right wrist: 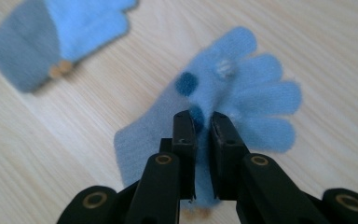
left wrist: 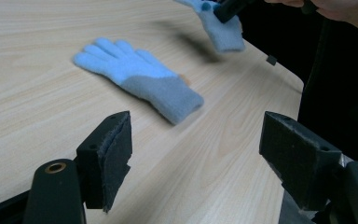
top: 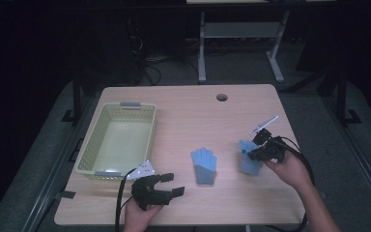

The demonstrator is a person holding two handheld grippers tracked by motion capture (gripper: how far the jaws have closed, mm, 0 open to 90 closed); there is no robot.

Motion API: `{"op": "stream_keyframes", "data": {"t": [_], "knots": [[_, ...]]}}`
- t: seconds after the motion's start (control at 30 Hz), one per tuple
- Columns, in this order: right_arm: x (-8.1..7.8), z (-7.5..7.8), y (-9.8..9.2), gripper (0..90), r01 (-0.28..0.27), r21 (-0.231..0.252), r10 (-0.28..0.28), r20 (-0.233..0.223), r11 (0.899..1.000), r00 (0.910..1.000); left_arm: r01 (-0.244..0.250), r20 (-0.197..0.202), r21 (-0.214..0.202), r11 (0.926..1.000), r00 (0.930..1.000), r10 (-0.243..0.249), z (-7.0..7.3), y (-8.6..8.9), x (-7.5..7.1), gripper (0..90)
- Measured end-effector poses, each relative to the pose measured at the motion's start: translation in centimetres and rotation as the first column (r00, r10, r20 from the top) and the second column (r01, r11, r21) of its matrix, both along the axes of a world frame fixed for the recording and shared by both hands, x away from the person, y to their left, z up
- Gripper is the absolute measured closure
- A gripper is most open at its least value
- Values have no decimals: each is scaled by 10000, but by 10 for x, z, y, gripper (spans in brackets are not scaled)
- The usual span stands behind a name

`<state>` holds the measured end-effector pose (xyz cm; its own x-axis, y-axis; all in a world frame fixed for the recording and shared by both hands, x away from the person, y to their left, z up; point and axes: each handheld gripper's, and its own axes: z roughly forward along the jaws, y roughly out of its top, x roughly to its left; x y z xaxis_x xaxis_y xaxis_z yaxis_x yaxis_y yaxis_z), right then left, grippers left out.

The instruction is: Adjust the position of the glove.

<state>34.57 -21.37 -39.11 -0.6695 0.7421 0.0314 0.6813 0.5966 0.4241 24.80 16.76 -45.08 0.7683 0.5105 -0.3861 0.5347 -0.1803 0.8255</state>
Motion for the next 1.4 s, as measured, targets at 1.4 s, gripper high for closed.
{"op": "stream_keyframes", "data": {"t": [1.4], "knots": [[3, 4, 114, 815, -2817, 458, 2825, -107, 9584, 9592, -283, 53, -163, 9995, 9996, 284, 2, 5, -1, 253]]}}
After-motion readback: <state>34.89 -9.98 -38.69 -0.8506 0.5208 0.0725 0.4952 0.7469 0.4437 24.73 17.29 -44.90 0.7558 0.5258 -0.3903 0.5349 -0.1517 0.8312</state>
